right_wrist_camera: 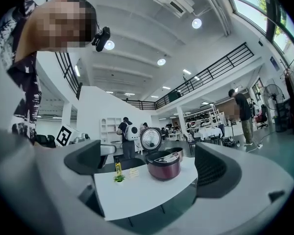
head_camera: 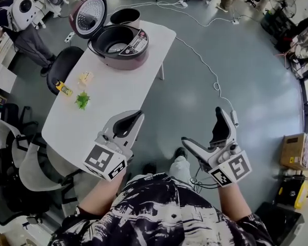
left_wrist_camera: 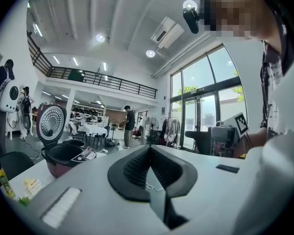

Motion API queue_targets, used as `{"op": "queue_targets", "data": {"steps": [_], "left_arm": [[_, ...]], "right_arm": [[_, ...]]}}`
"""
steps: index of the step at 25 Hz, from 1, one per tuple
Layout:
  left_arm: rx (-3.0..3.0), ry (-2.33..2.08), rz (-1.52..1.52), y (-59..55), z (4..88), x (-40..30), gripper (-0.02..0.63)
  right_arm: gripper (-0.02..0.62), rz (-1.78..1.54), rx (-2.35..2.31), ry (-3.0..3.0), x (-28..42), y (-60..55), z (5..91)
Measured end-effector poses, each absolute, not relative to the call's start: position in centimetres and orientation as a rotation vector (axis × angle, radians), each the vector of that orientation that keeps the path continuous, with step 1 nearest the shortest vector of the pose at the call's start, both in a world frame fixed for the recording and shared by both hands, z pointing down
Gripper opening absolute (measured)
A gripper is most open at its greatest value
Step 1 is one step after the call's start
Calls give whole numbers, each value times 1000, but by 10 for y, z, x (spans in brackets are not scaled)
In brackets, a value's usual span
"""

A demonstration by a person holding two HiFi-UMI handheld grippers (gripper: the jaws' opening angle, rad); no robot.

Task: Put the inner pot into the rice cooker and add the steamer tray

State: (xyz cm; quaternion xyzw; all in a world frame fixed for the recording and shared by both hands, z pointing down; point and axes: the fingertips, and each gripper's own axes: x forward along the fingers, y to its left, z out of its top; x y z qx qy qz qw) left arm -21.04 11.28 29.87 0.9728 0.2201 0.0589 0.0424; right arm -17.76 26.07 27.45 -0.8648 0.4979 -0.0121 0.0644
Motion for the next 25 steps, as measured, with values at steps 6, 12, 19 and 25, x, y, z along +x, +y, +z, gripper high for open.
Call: {"op": "queue_targets", "data": {"steps": [6, 12, 19, 25], "left_arm": [[3021, 529, 173, 134, 299, -149, 5], [3037, 356, 152, 172, 297, -68, 5], [3067, 212, 167, 192, 288, -14, 5], [3059, 65, 173, 151, 299, 8, 5]], "right_arm": [[551, -30, -2512, 1649, -103, 272, 278], [551, -37, -2418, 1826, -20, 303, 274], [551, -37, -2314, 1979, 47, 316, 268], [551, -60, -2221, 2086, 82, 269, 278]]}}
